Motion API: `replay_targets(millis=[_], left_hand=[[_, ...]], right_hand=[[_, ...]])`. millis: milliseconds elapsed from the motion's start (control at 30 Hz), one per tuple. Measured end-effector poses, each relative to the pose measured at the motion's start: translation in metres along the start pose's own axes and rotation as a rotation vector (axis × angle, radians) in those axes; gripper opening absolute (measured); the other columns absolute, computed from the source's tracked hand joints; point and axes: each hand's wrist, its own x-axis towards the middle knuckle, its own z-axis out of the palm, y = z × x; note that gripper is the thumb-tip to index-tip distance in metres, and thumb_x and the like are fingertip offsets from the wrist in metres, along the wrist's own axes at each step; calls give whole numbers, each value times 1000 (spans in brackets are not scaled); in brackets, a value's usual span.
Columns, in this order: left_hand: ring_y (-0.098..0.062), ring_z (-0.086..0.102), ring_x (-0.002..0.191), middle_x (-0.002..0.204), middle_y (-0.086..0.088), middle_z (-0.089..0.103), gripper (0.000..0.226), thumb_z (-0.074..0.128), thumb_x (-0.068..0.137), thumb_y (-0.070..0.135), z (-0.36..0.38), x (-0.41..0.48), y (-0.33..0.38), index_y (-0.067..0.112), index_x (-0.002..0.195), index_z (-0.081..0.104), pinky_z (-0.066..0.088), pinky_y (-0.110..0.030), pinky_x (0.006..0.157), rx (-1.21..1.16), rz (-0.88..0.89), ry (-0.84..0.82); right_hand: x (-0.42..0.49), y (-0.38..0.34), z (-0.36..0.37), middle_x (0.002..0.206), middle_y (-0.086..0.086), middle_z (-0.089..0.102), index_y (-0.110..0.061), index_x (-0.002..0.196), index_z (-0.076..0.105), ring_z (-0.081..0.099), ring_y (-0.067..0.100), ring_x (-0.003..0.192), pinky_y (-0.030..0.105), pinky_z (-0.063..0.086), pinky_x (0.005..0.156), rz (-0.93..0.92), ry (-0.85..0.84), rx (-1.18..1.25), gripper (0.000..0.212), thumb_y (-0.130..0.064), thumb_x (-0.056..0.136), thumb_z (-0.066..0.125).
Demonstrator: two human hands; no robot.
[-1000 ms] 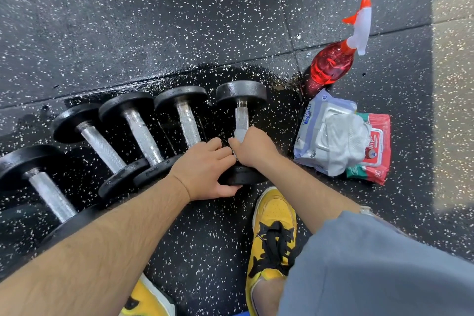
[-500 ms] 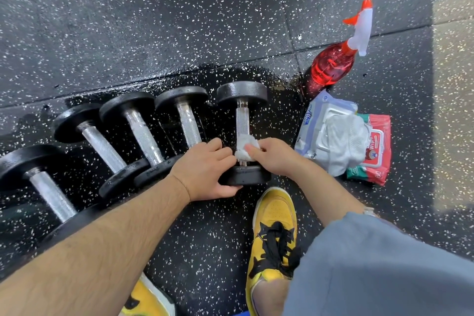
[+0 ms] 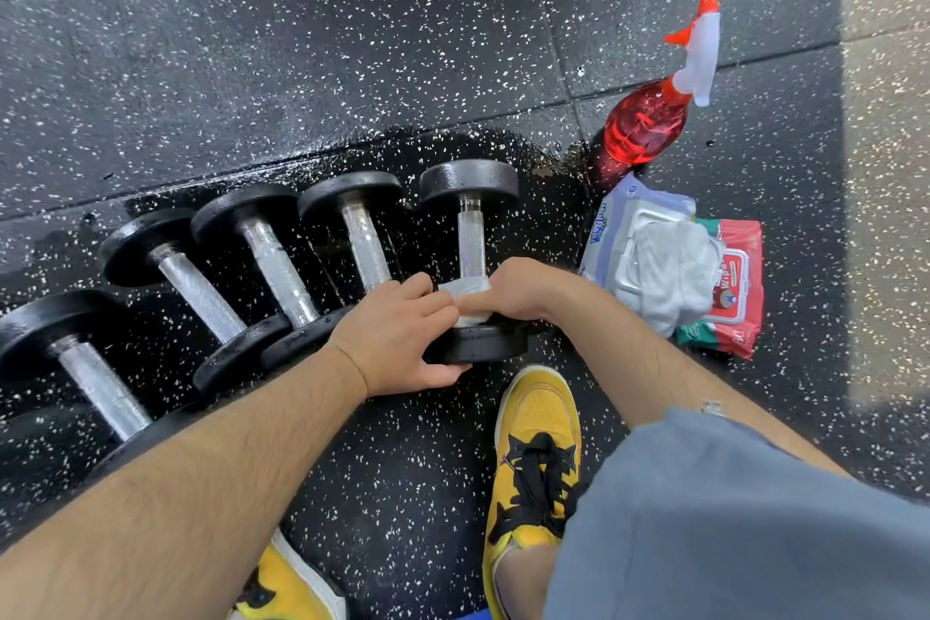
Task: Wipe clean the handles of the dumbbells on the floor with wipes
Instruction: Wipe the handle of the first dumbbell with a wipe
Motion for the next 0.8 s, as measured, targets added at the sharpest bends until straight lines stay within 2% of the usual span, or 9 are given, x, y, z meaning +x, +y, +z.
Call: replay_targets(millis=[167,333,500,600,700,800], left_hand=[[-21,43,79,95,-4,51,54,76,71,64,-4,2,2,13,82,60,46,-35,61,-29,-59,27],[-22,45,80,94,-4,51,56,70,75,67,-5,1,2,13,82,61,48,-38,62,-6,-53,4],[-21,45,79,94,-3,52,55,70,75,67,-5,2,3,13,83,62,48,-38,60,-5,-49,9],[-21,45,79,93,-4,52,56,71,74,67,-5,2,2,13,83,61,48,-38,59,-3,-43,20],[-22,44,79,93,-4,52,56,70,76,67,-5,2,2,12,83,61,48,-38,60,-3,-46,13],[-22,45,79,93,-4,52,55,70,76,66,-4,1,2,12,83,62,48,-39,60,-6,-44,14]], right_hand=[[-5,9,7,67,2,47,-13,65,49,43,19,63,32,33,57,-31,-14,50,55,-60,80,72],[-12,11,5,61,0,42,-13,60,44,38,18,60,32,28,53,-25,26,125,53,-49,82,76],[-19,6,-1,63,3,44,-11,61,44,45,24,68,32,29,51,-79,32,-172,54,-50,93,63],[-22,0,-2,63,3,45,-12,62,43,46,23,64,31,27,49,-120,78,-288,49,-42,98,56],[-21,1,-3,63,1,46,-13,63,44,43,17,58,30,28,49,-120,67,-256,47,-44,97,57],[-18,8,0,61,1,47,-13,61,47,42,17,57,31,32,53,-97,30,-164,56,-56,93,58]])
